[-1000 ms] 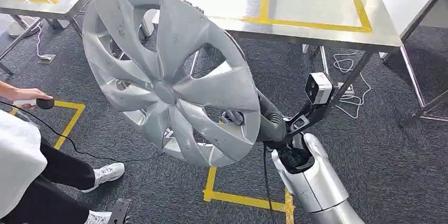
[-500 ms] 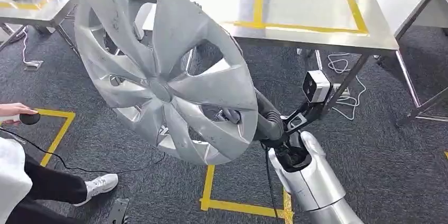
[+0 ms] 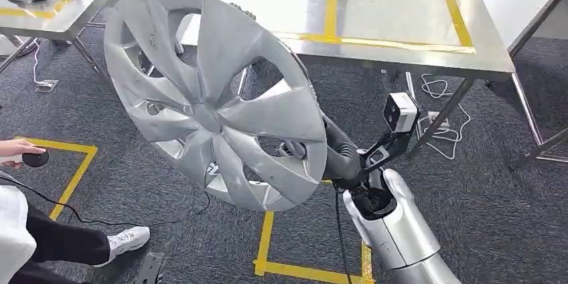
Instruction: Take the parts from the cabinet and place them on the table.
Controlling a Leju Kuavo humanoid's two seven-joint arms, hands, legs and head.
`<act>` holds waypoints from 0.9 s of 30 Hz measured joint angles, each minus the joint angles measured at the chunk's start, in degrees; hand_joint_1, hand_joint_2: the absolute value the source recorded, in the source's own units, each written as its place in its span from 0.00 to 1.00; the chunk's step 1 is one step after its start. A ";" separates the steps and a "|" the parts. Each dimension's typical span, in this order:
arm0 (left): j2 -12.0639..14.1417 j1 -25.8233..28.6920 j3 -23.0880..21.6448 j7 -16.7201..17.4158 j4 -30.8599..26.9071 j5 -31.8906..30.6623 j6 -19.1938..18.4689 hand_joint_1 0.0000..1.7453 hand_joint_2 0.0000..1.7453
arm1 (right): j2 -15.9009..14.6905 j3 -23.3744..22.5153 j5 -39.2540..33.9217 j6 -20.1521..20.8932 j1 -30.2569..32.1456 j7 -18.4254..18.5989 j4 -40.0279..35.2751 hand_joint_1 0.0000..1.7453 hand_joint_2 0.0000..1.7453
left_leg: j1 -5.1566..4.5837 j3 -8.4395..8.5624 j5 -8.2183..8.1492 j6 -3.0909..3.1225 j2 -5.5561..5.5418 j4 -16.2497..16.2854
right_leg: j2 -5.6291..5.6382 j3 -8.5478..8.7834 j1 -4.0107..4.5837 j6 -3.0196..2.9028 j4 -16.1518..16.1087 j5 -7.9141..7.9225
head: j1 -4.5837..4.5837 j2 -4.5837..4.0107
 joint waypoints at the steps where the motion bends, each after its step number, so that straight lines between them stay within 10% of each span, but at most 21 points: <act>1: -0.15 -0.01 -0.07 0.00 -0.02 -0.02 0.00 0.00 1.00 | 0.09 -0.02 0.00 0.00 -0.06 0.00 -0.02 1.00 1.00 | 0.12 -0.74 -0.78 -0.44 0.28 1.35 | 0.12 0.50 -0.05 -0.53 -0.05 -0.20 | -0.07 0.00; 4: -0.11 -0.04 -0.04 0.00 -0.02 -0.02 0.07 0.00 1.00 | 0.44 0.00 -0.04 0.00 -0.28 -0.02 -0.02 1.00 1.00 | 0.50 -7.35 -6.17 -1.28 0.60 14.63 | 0.18 1.39 0.12 -1.46 -0.03 -0.84 | -0.15 0.00; 6: -0.13 -0.04 -0.04 0.00 -0.02 -0.02 0.07 0.00 1.00 | 0.46 0.04 -0.02 0.00 -0.24 0.00 -0.02 1.00 1.00 | 0.55 -10.45 -6.07 -1.31 0.66 18.79 | 0.38 1.98 0.27 -1.62 -0.01 -1.28 | -0.18 0.00; 10: 0.02 -0.05 -0.04 0.00 -0.02 -0.02 0.07 0.00 1.00 | 0.68 0.07 -0.02 0.00 -0.35 0.00 -0.07 1.00 1.00 | 0.16 -3.94 4.53 0.41 0.53 2.15 | 0.90 4.14 0.54 -1.29 -0.15 -2.91 | -0.13 0.00; 16: 0.09 -0.20 -0.02 0.02 -0.28 -0.02 0.11 0.00 1.00 | 0.72 0.02 0.04 0.04 -0.66 -0.02 -0.28 1.00 1.00 | 0.31 -1.03 2.31 1.85 0.62 -1.10 | 0.52 3.93 1.11 0.10 0.31 -4.17 | -0.07 0.00; 20: 0.00 -0.27 0.00 0.31 -0.33 -0.20 0.20 0.00 1.00 | 0.52 -0.24 0.07 0.22 -0.75 -0.66 -0.11 1.00 1.00 | 0.31 -0.61 1.71 2.37 0.57 -1.33 | 0.50 -6.97 0.88 -0.43 17.58 -9.36 | -0.02 0.00; 22: -0.02 -0.13 0.00 0.44 -0.33 -0.44 0.22 0.00 1.00 | 0.31 -0.31 0.24 0.24 -0.49 -0.70 0.13 1.00 1.00 | 0.32 -0.08 1.28 2.24 0.42 -1.31 | 0.48 -8.21 0.73 0.68 17.36 -7.52 | -0.02 0.00; 25: -0.29 -0.12 0.00 0.48 -0.44 -0.61 0.22 0.00 1.00 | 0.11 -0.48 0.31 0.24 -0.41 -0.72 0.26 1.00 1.00 | 0.25 1.24 -0.15 1.35 0.15 -0.82 | -0.29 -2.59 0.12 3.05 1.33 1.77 | 0.04 0.00; 27: -0.24 -0.20 0.00 0.61 -0.48 -0.68 0.24 0.00 1.00 | 0.20 -0.63 0.26 0.28 -0.45 -0.81 0.31 1.00 1.00 | -0.22 1.03 -0.87 0.73 0.17 -0.07 | -0.14 -1.96 0.36 1.18 0.37 1.78 | 0.00 0.00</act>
